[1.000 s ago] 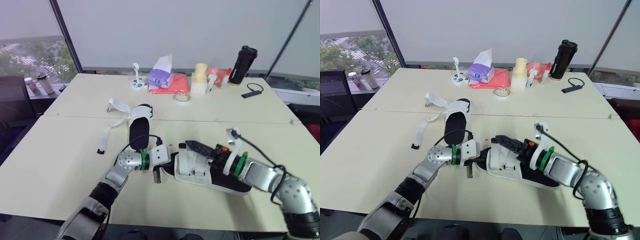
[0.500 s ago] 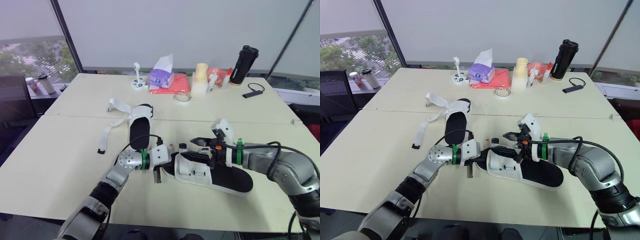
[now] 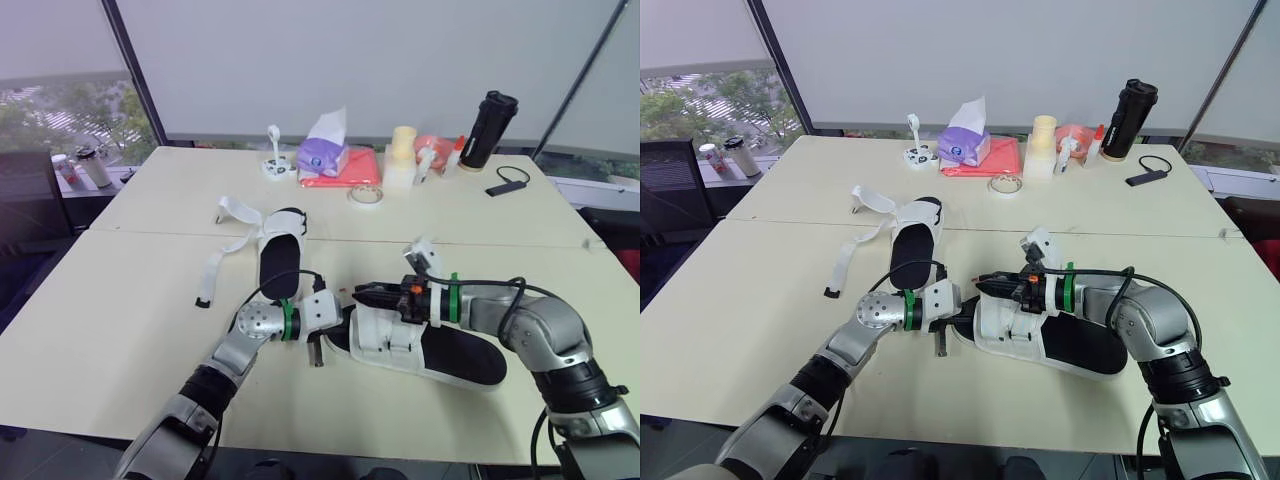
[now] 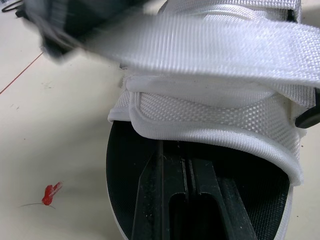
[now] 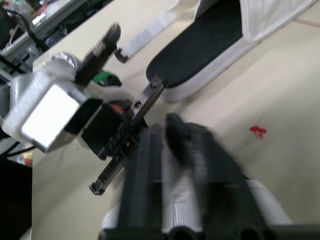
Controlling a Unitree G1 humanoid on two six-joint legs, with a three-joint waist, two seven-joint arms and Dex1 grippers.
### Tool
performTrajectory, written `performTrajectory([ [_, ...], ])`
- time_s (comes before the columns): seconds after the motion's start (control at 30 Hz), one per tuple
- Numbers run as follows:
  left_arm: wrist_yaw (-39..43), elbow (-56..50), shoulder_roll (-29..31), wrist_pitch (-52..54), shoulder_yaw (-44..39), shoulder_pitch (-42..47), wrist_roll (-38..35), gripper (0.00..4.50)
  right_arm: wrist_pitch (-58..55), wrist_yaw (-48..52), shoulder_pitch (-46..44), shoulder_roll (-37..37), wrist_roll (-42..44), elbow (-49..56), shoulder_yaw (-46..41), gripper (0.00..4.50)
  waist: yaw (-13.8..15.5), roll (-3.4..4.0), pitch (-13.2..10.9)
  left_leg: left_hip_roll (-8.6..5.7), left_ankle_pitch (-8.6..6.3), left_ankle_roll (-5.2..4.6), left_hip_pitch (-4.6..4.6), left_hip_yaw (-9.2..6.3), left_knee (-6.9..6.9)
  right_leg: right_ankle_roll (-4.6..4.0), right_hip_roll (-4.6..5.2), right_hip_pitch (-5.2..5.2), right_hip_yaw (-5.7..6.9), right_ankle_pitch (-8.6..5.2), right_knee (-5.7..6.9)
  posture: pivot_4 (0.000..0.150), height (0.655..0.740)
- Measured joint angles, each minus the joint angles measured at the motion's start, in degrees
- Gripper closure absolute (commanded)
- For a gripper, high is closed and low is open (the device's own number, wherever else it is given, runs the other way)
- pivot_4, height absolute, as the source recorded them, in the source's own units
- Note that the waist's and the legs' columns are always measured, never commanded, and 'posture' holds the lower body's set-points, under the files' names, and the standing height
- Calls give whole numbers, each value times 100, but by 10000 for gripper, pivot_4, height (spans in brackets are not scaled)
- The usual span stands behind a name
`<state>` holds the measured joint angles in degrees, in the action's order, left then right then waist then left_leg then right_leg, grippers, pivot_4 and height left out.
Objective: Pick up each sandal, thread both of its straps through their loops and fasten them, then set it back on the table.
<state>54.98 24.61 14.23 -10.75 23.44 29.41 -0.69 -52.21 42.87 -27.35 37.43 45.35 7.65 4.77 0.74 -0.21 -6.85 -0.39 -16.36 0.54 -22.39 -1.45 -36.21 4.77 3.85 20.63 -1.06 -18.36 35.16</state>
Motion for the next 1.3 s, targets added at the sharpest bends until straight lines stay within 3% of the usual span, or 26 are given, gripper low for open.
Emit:
performTrajectory([
  [0.9,-43,-24,4,0,1,-28,0,45000,-104,-137,174,-143,-451,-341,-452,44905,-2,1,-1,0,0,0,0,0,0,0,0,0,0,0,0,1500,7400],
  [1.3,-76,0,3,1,34,-29,0,45000,544,-71,237,226,-1489,-142,397,44905,-2,-20,12,0,0,1,10,0,0,-1,2,4,0,-1,-2,1500,7400],
])
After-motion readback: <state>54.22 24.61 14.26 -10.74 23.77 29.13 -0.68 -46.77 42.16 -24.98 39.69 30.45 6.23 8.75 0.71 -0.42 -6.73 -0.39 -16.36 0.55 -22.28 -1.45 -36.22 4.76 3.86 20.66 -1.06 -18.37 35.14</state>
